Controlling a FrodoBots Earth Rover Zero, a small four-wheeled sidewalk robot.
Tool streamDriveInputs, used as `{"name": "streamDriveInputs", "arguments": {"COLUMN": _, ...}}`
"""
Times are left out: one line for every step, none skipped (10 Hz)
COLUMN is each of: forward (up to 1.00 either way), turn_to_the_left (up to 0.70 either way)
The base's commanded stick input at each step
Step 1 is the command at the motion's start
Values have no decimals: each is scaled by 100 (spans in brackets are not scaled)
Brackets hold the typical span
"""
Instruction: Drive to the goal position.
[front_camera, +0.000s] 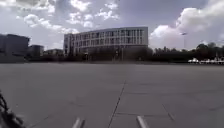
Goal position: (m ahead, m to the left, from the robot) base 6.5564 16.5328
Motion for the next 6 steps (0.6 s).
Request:
{"name": "streamDriveInputs", "arguments": {"forward": 0, "turn_to_the_left": 68}}
{"name": "streamDriveInputs", "arguments": {"forward": 0, "turn_to_the_left": 68}}
{"name": "streamDriveInputs", "arguments": {"forward": 0, "turn_to_the_left": 68}}
{"name": "streamDriveInputs", "arguments": {"forward": 0, "turn_to_the_left": 68}}
{"name": "streamDriveInputs", "arguments": {"forward": 0, "turn_to_the_left": 68}}
{"name": "streamDriveInputs", "arguments": {"forward": 0, "turn_to_the_left": 68}}
